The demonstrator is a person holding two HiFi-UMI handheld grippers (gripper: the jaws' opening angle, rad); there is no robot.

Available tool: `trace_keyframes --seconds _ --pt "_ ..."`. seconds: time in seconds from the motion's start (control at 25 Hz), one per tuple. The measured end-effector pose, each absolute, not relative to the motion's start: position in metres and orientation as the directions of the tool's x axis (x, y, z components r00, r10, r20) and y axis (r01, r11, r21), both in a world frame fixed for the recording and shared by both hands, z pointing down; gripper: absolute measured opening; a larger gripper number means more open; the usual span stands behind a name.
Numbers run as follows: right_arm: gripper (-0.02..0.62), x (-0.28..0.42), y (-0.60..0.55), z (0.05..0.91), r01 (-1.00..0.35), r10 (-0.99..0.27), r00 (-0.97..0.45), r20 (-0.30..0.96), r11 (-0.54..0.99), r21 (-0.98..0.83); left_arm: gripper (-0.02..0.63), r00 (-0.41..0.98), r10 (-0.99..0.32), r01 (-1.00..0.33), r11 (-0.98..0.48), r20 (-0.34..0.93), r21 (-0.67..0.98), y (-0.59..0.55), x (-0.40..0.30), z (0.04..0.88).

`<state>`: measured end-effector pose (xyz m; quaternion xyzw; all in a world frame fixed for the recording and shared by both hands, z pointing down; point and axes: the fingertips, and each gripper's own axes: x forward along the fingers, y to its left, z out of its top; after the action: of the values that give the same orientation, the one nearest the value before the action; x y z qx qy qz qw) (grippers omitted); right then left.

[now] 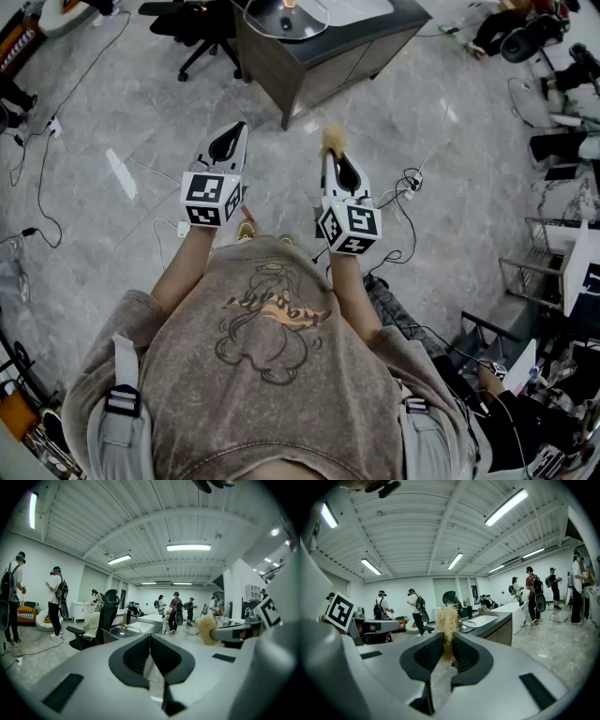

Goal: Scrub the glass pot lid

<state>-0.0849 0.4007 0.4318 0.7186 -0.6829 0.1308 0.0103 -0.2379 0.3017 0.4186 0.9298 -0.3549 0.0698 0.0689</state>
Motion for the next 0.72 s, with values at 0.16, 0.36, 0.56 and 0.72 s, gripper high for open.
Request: trace_keyframes --seconds 0.16,0.36,0.56,0.72 --pt "0.064 -0.089 0.395 0.435 -0.985 -0.977 0.026 0.212 -0.062 -0.164 0.018 0.741 -0.645 -0.666 -0.741 0.185 0.083 0.297 -0.239 0.419" --pt "0.064 -0.097 0.387 0.437 -0.981 -0.978 0.006 0.210 -0.047 -0.188 0.018 0.745 -0.640 -0.662 -0.744 0.190 0.088 0.290 -0.241 0.420" --pt "0.064 -0.107 0.376 0.438 -0.978 -0.979 -0.003 0.203 -0.040 -0.205 0.018 0.755 -0.625 -0.649 -0.755 0.198 0.088 0.276 -0.247 0.424" --pt "0.064 -0.108 0.369 0.443 -0.978 -0.977 0.019 0.213 -0.063 -0.198 0.018 0.769 -0.608 -0.632 -0.769 0.200 0.092 0.266 -0.249 0.429"
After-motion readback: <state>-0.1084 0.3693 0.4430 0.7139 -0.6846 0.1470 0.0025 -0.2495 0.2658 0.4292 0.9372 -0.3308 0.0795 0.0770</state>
